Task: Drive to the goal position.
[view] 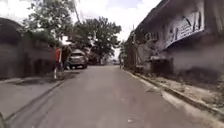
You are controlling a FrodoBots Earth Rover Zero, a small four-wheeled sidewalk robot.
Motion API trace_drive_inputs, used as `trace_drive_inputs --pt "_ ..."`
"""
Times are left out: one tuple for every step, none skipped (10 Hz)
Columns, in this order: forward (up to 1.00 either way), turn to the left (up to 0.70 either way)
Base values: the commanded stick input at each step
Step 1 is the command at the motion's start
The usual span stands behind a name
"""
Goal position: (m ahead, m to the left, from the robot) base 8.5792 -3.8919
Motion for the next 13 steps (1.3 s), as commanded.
trace_drive_inputs --pt "1.0 0.0" --pt "1.0 0.0" --pt "1.0 0.0" --pt "1.0 0.0" --pt "1.0 0.0" --pt "1.0 0.0" --pt "1.0 0.0" --pt "1.0 0.0" --pt "1.0 0.0" --pt "1.0 0.0" --pt "1.0 0.0" --pt "1.0 0.0" --pt "1.0 0.0"
